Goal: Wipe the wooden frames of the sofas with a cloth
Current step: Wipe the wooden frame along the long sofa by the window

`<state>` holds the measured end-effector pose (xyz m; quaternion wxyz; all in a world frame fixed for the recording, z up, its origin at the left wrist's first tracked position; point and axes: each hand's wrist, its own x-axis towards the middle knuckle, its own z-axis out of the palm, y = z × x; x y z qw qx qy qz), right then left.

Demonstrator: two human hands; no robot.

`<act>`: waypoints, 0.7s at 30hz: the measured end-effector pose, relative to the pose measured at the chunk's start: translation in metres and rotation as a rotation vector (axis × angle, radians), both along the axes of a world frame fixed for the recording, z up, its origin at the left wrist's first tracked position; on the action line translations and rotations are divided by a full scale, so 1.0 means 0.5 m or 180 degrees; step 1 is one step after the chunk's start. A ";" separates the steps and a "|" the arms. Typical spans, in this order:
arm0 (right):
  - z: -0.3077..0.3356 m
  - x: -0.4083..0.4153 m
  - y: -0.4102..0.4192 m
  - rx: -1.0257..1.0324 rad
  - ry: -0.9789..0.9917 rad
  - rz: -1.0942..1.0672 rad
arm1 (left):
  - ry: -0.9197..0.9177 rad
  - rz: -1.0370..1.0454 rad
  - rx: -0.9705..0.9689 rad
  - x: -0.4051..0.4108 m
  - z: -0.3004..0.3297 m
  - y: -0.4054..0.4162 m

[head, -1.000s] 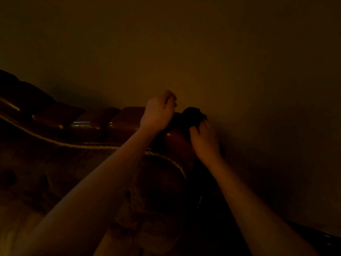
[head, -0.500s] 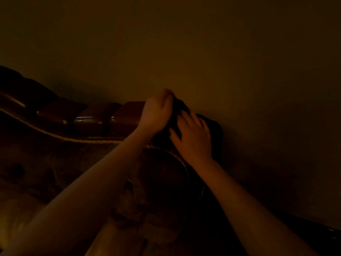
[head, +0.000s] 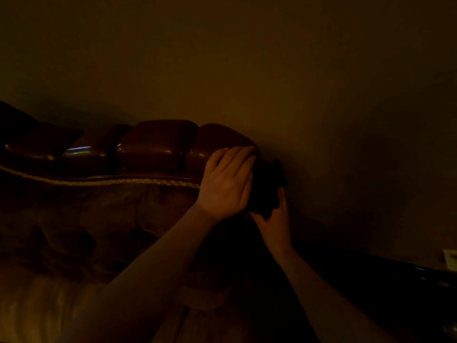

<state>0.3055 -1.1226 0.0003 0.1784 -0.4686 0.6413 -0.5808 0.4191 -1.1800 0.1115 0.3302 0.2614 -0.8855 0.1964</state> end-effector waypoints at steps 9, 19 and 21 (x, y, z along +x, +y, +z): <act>0.086 0.016 -0.021 -0.0503 0.0741 0.0094 | 0.0121 -0.0090 0.0033 0.006 0.017 0.008; -0.076 0.017 0.007 0.0058 -0.0181 -0.0207 | 0.0294 0.0309 -0.0281 -0.004 0.000 -0.014; -0.114 0.016 0.028 0.0226 -0.0412 -0.0102 | 0.0351 0.0287 -0.0333 -0.004 -0.002 -0.016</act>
